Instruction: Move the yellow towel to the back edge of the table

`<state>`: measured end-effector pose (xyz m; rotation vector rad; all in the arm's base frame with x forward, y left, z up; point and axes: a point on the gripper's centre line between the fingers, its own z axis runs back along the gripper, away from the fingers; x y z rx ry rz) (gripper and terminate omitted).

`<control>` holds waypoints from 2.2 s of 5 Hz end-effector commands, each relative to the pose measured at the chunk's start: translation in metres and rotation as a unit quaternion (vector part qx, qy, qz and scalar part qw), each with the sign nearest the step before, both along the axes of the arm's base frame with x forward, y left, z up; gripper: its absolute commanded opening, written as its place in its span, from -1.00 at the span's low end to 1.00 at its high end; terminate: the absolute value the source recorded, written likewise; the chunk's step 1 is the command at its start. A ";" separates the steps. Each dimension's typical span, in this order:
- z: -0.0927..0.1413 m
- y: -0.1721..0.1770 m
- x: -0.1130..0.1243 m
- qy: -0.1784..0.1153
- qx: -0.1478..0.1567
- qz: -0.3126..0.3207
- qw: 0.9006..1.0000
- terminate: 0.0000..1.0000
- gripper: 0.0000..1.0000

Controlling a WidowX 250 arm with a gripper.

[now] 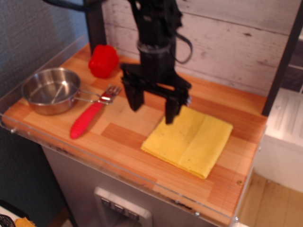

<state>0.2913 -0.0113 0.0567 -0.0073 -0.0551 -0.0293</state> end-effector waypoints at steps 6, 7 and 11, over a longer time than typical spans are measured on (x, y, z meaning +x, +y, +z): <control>-0.071 -0.029 -0.002 0.010 0.009 -0.002 1.000 -1.00 1.00; -0.070 -0.027 0.014 0.015 -0.015 0.009 1.000 -1.00 1.00; -0.039 -0.037 0.079 -0.026 0.006 -0.004 1.000 -1.00 1.00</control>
